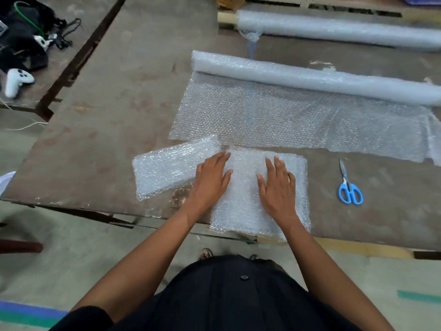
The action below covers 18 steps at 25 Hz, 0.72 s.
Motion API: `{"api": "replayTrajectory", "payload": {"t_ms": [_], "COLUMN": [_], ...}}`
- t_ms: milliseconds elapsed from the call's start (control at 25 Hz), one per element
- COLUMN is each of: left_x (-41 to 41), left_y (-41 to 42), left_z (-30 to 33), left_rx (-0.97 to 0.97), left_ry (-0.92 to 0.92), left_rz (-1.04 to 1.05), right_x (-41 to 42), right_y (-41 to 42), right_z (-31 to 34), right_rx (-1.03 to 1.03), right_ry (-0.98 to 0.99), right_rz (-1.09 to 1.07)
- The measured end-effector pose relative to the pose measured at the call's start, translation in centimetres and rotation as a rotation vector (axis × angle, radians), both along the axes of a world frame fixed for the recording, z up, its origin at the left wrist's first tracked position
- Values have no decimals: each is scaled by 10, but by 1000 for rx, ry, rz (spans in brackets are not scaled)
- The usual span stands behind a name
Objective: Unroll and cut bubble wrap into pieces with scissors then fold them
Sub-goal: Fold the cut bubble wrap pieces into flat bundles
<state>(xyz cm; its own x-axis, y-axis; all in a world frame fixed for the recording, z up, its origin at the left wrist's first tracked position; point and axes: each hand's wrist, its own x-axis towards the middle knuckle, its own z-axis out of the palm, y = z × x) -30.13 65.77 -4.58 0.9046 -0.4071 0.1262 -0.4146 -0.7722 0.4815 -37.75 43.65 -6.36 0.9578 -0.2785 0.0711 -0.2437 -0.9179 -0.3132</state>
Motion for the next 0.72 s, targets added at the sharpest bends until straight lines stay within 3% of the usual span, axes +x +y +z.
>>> {"api": "replayTrajectory", "payload": {"t_ms": [120, 200, 320, 720], "left_x": [9, 23, 43, 50], "left_y": [-47, -70, -92, -112], "left_z": [-7, -9, -15, -5], "left_rx": [-97, -194, -184, -150], "left_ry": [159, 312, 396, 217], "left_rz": [21, 97, 227, 313], "right_x": [-20, -29, -29, -23], "right_y": [-30, -45, -60, -90], "right_z": [2, 2, 5, 18], "right_rx": [-7, 41, 93, 166], "right_ry": [63, 153, 241, 213], "right_rz": [-59, 13, 109, 125]}}
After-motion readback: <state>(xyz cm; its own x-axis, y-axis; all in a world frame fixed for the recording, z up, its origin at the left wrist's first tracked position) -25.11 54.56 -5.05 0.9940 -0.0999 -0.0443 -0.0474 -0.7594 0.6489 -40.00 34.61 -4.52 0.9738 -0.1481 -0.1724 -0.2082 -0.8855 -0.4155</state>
